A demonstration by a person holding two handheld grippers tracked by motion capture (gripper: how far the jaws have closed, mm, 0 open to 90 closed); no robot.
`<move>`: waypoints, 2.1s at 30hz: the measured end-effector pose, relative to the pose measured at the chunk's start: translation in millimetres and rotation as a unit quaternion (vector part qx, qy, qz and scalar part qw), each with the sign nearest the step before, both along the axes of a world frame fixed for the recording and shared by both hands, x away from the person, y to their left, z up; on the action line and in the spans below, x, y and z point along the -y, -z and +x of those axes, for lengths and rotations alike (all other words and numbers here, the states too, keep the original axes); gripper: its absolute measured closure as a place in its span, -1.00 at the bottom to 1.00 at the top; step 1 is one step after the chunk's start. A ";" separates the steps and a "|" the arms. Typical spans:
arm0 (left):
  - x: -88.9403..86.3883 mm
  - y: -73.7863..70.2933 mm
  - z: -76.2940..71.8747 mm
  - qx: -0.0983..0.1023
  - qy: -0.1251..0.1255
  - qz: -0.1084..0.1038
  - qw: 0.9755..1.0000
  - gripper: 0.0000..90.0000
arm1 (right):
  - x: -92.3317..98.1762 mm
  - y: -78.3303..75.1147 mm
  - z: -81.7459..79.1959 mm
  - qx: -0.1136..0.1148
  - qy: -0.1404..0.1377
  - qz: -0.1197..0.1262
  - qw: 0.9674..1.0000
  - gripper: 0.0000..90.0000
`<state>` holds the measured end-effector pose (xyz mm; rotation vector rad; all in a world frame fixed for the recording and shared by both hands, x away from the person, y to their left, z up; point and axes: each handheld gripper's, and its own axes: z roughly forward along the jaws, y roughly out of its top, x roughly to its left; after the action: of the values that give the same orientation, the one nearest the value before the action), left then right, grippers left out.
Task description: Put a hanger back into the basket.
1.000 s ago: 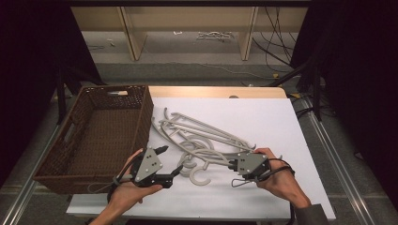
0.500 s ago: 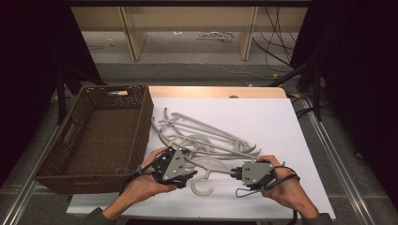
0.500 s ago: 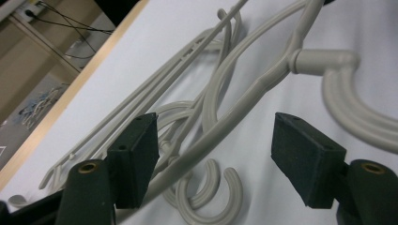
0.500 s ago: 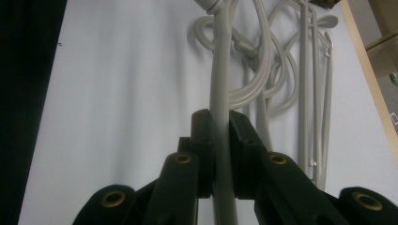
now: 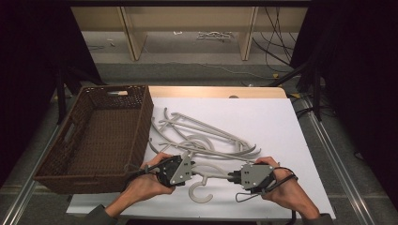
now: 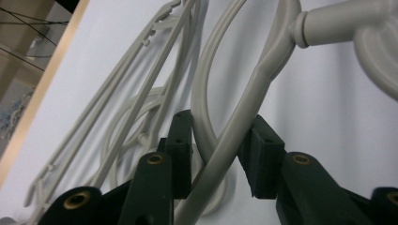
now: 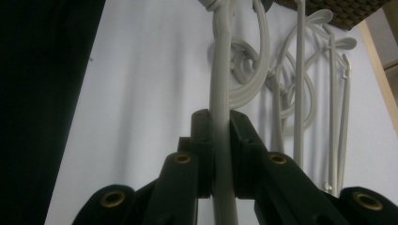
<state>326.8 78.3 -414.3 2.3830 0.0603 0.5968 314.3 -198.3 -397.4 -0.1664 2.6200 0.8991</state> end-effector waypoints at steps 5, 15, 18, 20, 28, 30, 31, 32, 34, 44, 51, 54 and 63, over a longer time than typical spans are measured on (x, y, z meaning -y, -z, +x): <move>-0.4 -10.5 -4.6 0.020 0.018 0.022 0.999 0.57 | 3.8 -4.9 0.3 0.004 0.003 0.012 1.000 0.80; -1.1 -17.2 -7.9 -0.050 0.043 -0.036 0.997 0.73 | 12.0 -13.3 2.1 0.012 0.047 0.035 0.998 0.65; -1.0 -17.5 -8.5 -0.083 0.037 -0.058 0.994 0.74 | 11.2 -15.7 1.7 0.014 0.058 0.035 0.998 0.62; -1.1 -19.3 -8.4 -0.098 0.037 -0.067 0.992 0.75 | 12.1 -17.0 2.6 0.008 0.068 0.046 0.997 0.57; -9.4 -19.1 2.4 -0.109 0.002 -0.055 0.992 0.76 | 16.1 -29.7 -0.1 -0.003 0.153 0.107 0.982 0.15; -12.2 -19.8 5.0 -0.115 -0.009 -0.069 0.991 0.76 | 16.9 -32.6 -2.0 0.000 0.167 0.117 0.979 0.14; -12.2 -19.8 5.0 -0.115 -0.009 -0.069 0.991 0.76 | 16.9 -32.6 -2.0 0.000 0.167 0.117 0.979 0.14; -13.4 -22.4 6.6 -0.116 -0.010 -0.070 0.991 0.76 | 17.3 -33.8 -2.3 0.000 0.172 0.118 0.978 0.12; -14.2 -29.4 8.6 -0.114 -0.017 -0.076 0.990 0.76 | 17.9 -37.7 -6.1 -0.004 0.191 0.136 0.972 0.08; -27.7 -78.3 19.3 -0.119 -0.045 -0.132 0.983 0.76 | 17.2 -42.4 -25.5 -0.013 0.198 0.178 0.964 0.03; -61.2 -116.8 31.8 -0.097 -0.076 -0.172 0.977 0.76 | 16.7 -23.5 -32.0 -0.026 0.203 0.196 0.959 -0.04; -82.2 -123.7 36.5 -0.088 -0.102 -0.184 0.974 0.76 | 18.6 -10.7 -31.8 -0.042 0.217 0.207 0.953 -0.13; -159.3 -121.6 55.7 -0.074 -0.195 -0.218 0.953 0.76 | 30.6 15.3 -27.3 -0.078 0.283 0.259 0.920 -0.45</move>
<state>382.5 237.6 -292.7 1.9825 0.6727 0.5147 286.9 -228.9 -412.6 0.7836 2.2429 1.3581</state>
